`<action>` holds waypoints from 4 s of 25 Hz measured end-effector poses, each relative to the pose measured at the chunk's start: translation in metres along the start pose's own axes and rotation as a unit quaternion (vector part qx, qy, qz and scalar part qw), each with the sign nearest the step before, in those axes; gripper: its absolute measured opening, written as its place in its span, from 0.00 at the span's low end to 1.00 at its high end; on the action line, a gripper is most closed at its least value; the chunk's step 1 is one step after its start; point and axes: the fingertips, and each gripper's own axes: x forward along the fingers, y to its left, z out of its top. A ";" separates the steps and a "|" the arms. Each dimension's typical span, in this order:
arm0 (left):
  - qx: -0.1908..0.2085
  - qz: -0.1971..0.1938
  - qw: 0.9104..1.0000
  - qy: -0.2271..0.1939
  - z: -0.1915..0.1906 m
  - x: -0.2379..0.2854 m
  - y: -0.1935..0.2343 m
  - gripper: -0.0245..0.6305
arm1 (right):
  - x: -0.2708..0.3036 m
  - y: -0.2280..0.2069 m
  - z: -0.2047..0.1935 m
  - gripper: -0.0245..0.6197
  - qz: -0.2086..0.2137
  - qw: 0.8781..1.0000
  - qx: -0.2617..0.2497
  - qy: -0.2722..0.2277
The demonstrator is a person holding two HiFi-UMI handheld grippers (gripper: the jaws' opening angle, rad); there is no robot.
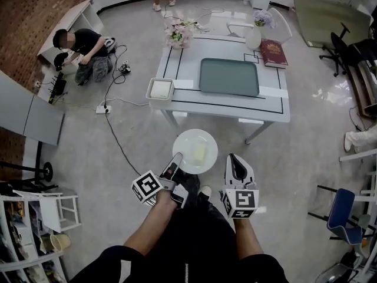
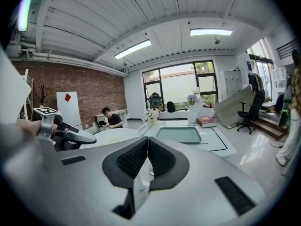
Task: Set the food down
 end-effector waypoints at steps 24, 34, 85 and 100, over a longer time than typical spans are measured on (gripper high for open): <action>-0.015 0.005 1.000 0.023 0.060 0.101 0.010 0.06 | 0.110 -0.026 0.025 0.05 -0.014 1.000 -0.002 0.026; -0.025 0.002 0.999 0.029 0.095 0.164 0.007 0.06 | 0.174 -0.046 0.052 0.05 -0.019 0.999 -0.006 0.029; -0.017 0.016 0.997 0.068 0.139 0.363 0.004 0.06 | 0.316 -0.167 0.104 0.05 -0.053 0.998 -0.010 0.041; -0.016 0.042 0.997 0.062 0.144 0.434 0.010 0.06 | 0.366 -0.222 0.109 0.05 -0.041 0.997 0.001 0.062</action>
